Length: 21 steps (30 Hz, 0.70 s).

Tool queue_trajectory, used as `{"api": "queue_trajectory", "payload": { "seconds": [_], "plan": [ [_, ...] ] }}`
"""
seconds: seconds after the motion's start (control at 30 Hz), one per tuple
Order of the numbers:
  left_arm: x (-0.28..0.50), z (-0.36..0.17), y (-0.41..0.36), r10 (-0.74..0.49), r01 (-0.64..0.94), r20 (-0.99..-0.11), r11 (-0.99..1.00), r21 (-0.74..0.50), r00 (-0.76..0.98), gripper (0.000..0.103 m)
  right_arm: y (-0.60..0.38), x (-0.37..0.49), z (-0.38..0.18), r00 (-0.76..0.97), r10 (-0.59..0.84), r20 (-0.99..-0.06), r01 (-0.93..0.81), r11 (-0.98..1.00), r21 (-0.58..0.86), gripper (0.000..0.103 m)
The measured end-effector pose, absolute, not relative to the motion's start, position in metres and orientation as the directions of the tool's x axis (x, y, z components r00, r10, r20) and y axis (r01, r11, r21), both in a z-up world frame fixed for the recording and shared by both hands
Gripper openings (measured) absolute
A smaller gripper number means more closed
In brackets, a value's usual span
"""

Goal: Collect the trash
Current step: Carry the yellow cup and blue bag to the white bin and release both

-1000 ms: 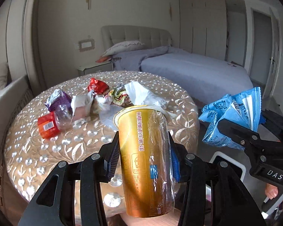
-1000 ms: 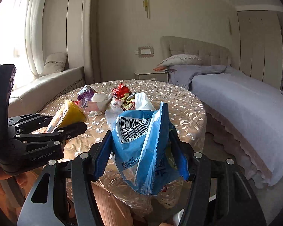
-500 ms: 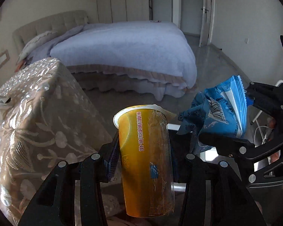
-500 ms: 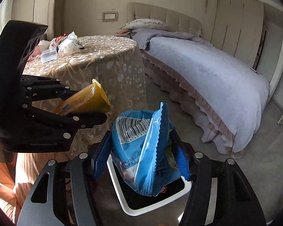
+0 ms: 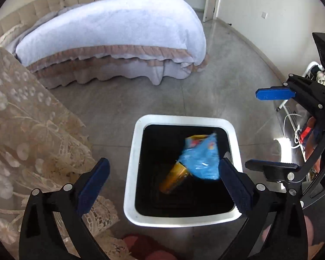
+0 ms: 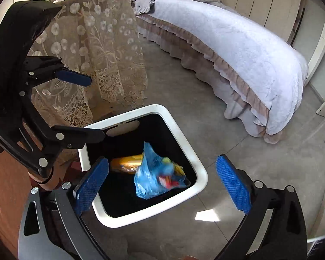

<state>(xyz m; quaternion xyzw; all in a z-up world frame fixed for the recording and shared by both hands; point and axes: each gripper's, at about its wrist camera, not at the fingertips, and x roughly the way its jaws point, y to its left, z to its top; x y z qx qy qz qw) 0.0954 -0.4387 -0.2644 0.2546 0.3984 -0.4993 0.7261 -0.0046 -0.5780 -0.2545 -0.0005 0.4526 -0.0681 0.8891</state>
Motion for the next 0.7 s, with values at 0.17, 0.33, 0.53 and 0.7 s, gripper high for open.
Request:
{"api": "queue_trajectory", "payload": {
  "seconds": [0.17, 0.33, 0.53, 0.7],
  "plan": [
    [0.093, -0.253, -0.437, -0.531, 0.923, -0.822, 0.384, -0.017, 0.206, 0.098, -0.577, -0.002, -0.246, 0.603, -0.118, -0.789, 0.133, 0.99, -0.047, 0.099],
    [0.089, -0.223, -0.426, -0.567, 0.904, -0.779, 0.427, -0.001, 0.267, 0.098, -0.581, 0.001, -0.223, 0.654, -0.078, -0.752, 0.118, 0.993, 0.0, 0.099],
    [0.082, -0.179, -0.402, -0.605, 0.876, -0.718, 0.481, 0.015, 0.345, 0.098, -0.567, -0.005, -0.182, 0.726, -0.064, -0.684, 0.092, 0.996, 0.005, 0.099],
    [0.077, -0.141, -0.377, -0.623, 0.845, -0.663, 0.535, 0.028, 0.416, 0.098, -0.552, -0.011, -0.147, 0.791, -0.039, -0.611, 0.066, 0.998, 0.021, 0.099]
  ]
}}
